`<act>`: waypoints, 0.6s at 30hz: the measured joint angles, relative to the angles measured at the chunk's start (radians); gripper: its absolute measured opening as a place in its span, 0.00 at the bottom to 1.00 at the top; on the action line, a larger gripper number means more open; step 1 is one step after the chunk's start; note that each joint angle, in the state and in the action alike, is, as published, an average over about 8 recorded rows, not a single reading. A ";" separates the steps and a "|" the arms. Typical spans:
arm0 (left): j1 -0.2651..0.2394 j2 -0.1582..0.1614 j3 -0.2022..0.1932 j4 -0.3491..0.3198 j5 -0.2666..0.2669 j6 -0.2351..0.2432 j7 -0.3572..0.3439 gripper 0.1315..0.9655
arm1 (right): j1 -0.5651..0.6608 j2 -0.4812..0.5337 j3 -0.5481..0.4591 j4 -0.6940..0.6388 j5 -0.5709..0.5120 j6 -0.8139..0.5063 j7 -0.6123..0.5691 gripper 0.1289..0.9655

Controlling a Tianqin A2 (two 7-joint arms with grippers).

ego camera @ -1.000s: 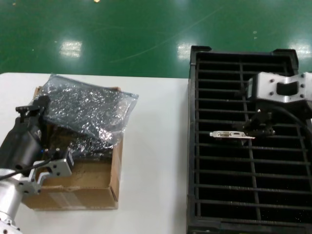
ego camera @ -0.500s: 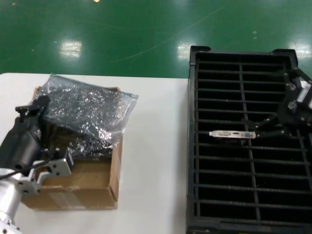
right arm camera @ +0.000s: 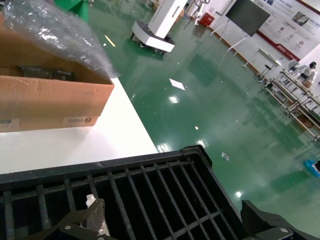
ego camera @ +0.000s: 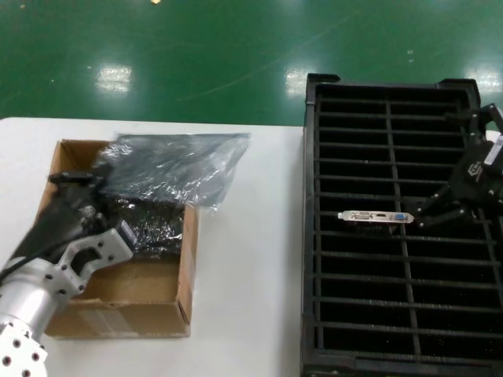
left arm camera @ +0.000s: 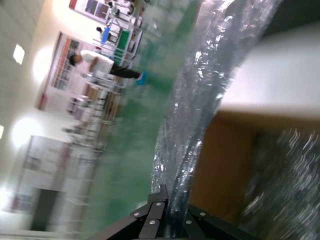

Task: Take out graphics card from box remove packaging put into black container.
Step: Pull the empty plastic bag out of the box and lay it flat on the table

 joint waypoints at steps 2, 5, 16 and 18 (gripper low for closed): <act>-0.026 0.029 -0.019 -0.015 -0.001 0.098 -0.091 0.01 | 0.000 0.000 0.000 0.000 0.000 0.000 0.000 0.96; -0.066 0.057 -0.037 -0.029 -0.013 0.245 -0.240 0.01 | 0.000 0.000 0.000 0.000 0.000 0.000 0.000 0.98; -0.157 0.079 0.016 -0.008 -0.002 0.516 -0.739 0.01 | 0.000 0.000 0.000 0.000 0.000 0.000 0.000 1.00; -0.164 0.079 0.040 0.011 0.020 0.526 -0.821 0.01 | 0.000 0.000 0.000 0.000 0.000 0.000 0.000 1.00</act>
